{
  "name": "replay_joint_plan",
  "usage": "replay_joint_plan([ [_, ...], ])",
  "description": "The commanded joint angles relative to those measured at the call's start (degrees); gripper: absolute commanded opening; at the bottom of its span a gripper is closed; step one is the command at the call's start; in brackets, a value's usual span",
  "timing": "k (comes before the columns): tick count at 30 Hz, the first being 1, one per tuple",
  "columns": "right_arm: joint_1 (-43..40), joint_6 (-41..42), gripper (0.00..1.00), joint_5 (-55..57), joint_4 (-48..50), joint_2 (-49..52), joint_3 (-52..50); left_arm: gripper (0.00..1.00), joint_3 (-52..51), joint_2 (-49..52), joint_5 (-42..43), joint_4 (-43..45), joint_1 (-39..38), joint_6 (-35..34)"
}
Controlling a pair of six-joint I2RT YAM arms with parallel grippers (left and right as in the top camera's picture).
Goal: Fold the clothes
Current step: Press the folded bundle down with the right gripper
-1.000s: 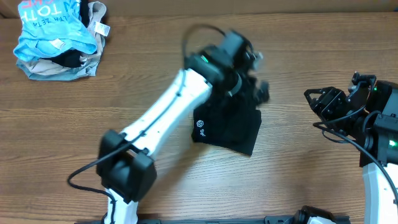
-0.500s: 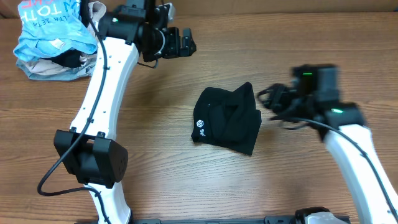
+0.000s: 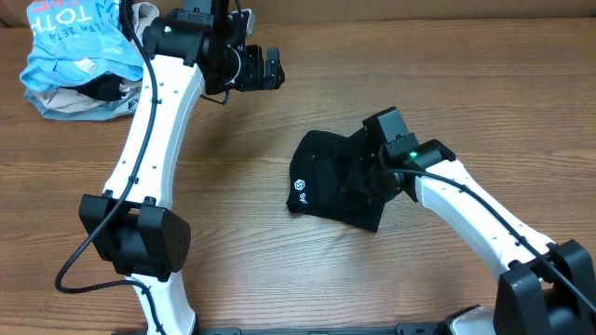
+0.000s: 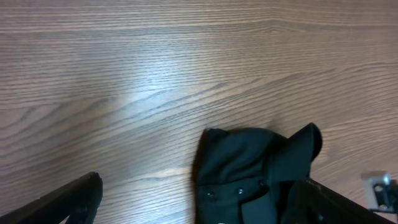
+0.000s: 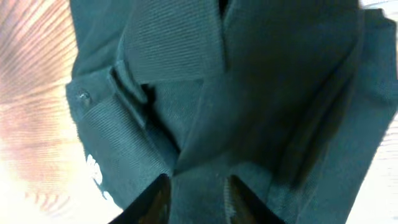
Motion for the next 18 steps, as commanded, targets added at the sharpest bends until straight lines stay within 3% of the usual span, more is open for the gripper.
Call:
replay_joint_plan([
  [1, -0.09, -0.04, 0.30, 2.32, -0.50, -0.42, 0.00, 1.00, 0.92, -0.46, -3.89, -0.94, -0.37, 2.73],
  [10, 0.07, -0.24, 0.11, 2.62, -1.40, -0.42, 0.02, 1.00, 0.92, -0.44, -6.03, -1.36, -0.37, 3.58],
  [13, 0.07, -0.31, 0.10, 1.11, -1.51, -0.42, 0.26, 1.00, 0.92, -0.44, -6.08, -1.27, -0.37, 3.61],
  [14, 0.07, -1.22, 0.12, -0.09, -1.51, -0.42, 0.55, 1.00, 0.92, -0.44, -6.08, -1.25, -0.37, 3.61],
  [18, 0.35, -3.26, 0.39, -2.62, -1.64, -0.42, 1.36, 1.00, 0.92, -0.44, -6.21, -1.14, -0.37, 3.58],
])
